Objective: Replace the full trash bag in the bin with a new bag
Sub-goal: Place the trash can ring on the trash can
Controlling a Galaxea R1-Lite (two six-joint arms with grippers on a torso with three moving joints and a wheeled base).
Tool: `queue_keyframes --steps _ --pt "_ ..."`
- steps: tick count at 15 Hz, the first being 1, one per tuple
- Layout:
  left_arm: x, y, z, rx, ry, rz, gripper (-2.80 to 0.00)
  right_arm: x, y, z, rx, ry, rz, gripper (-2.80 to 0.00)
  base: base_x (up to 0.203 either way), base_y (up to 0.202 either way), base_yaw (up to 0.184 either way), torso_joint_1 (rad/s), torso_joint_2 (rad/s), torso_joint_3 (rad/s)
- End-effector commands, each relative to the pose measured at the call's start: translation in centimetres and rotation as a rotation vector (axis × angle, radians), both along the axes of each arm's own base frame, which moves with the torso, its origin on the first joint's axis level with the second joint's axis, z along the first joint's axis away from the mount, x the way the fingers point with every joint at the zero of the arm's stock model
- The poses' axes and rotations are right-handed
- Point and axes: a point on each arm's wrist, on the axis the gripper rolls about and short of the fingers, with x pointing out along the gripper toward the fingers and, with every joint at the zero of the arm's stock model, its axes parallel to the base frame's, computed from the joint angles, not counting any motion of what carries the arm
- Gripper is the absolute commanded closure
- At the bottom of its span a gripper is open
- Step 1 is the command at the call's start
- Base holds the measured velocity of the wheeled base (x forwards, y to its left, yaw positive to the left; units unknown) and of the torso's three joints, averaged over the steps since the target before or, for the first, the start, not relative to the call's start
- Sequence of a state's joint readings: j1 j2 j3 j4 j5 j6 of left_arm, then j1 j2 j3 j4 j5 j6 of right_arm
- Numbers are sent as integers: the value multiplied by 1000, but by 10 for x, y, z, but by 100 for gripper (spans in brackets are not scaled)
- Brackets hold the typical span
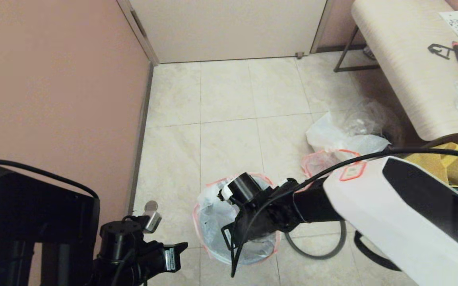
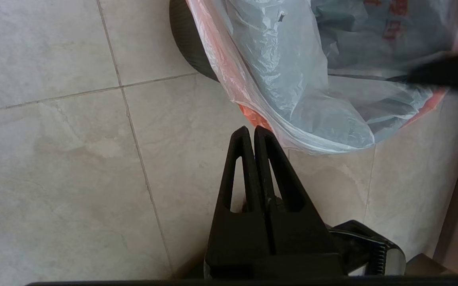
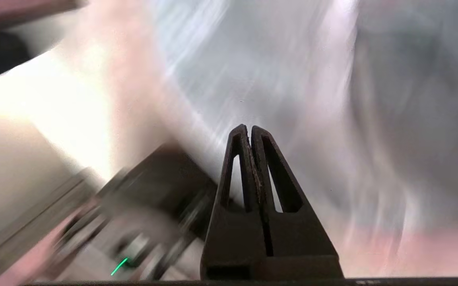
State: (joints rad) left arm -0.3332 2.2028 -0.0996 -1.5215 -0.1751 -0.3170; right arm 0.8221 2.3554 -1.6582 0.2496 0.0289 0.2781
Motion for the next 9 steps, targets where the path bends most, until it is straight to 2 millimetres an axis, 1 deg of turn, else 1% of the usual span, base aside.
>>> queue_keyframes --steps 1,2,3,4,6,7,9 --pt "2 0 -2 -2 -1 2 0 -26 -29 66 81 -48 -10 0 0 0 0 0 0 0" --pt "2 -1 -2 -2 -1 2 0 -33 -48 80 89 -48 -33 0 0 0 0 0 0 0" --pt "2 -1 -3 0 1 1 0 -37 -73 85 74 -34 -77 0 0 0 0 0 0 0" --pt "4 -1 -4 11 -5 -4 0 -31 -103 79 37 -11 -154 0 0 0 0 0 0 0" --pt "5 -1 -5 20 -11 -5 0 -11 -160 60 -39 27 -307 0 0 0 0 0 0 0" --pt "5 -1 -4 19 -15 -5 0 -1 -184 49 -69 45 -368 0 0 0 0 0 0 0" --pt "5 -2 -4 23 -15 -2 0 17 -220 16 -120 82 -450 0 0 0 0 0 0 0"
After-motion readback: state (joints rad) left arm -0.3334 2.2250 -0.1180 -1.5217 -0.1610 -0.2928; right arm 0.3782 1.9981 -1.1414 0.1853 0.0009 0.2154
